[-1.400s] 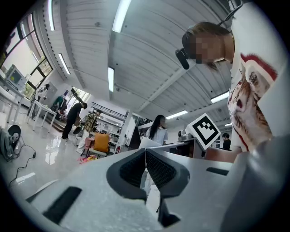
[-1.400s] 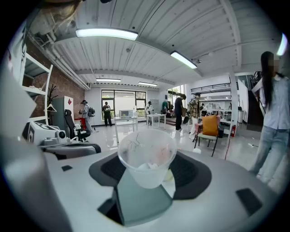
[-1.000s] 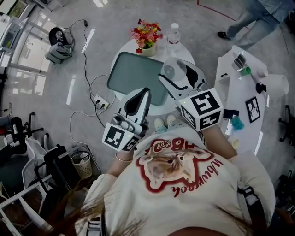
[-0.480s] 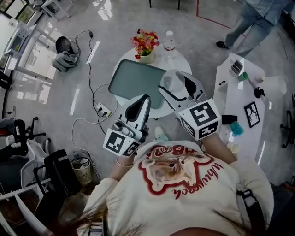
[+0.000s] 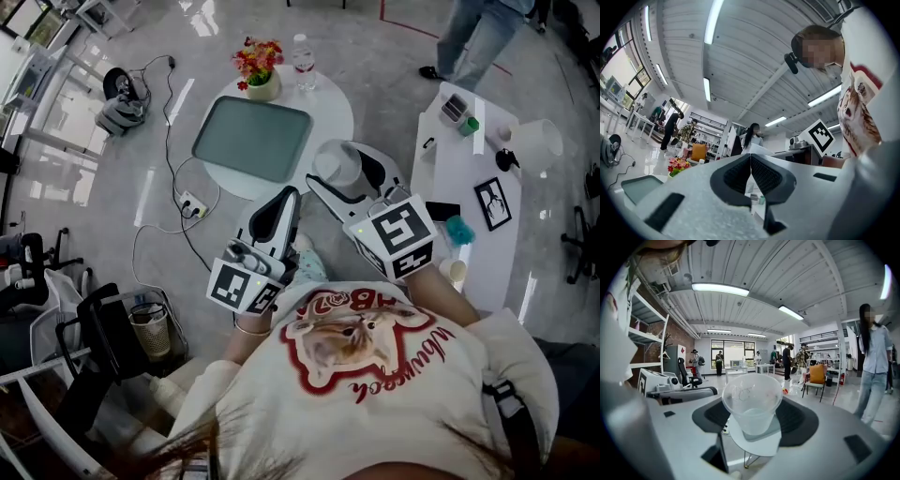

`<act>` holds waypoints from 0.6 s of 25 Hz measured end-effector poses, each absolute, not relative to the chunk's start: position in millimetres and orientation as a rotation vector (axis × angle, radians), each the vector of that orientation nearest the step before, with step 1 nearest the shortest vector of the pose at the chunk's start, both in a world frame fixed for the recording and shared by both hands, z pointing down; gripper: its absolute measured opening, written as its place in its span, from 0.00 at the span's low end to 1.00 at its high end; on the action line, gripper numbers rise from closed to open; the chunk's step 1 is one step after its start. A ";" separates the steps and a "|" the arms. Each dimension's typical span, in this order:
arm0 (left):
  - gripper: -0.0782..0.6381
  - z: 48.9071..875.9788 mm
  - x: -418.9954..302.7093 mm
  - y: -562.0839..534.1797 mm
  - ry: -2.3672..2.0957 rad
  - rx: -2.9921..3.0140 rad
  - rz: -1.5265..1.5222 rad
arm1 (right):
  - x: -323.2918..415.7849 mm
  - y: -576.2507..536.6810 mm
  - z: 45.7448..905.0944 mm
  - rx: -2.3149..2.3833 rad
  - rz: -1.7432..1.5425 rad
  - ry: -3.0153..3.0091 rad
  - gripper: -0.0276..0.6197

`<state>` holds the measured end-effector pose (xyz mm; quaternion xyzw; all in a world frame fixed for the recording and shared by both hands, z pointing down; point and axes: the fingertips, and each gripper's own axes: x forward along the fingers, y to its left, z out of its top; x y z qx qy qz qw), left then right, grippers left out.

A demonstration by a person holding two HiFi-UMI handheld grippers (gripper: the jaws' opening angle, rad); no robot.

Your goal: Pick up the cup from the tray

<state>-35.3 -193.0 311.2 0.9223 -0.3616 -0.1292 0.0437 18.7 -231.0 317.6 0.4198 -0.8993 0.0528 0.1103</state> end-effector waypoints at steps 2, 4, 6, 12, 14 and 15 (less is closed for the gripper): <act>0.13 309.8 -24.4 -173.8 -1.123 2.816 -0.411 | 29.4 -211.6 317.3 1.225 0.149 -2.649 0.50; 0.13 309.7 -14.5 -153.4 -1.140 2.812 -0.418 | 38.4 -192.4 318.0 1.212 0.148 -2.655 0.50; 0.13 310.4 -6.1 -133.3 -1.154 2.804 -0.421 | 45.5 -173.3 318.2 1.195 0.146 -2.662 0.50; 0.13 309.0 11.0 -84.9 -1.208 2.788 -0.405 | 58.7 -126.4 313.6 1.137 0.147 -2.700 0.50; 0.13 306.0 11.8 -72.7 -1.233 2.789 -0.398 | 58.9 -115.1 312.1 1.113 0.150 -2.717 0.50; 0.13 304.5 11.0 -67.2 -1.248 2.787 -0.396 | 58.4 -110.0 311.1 1.103 0.151 -2.726 0.50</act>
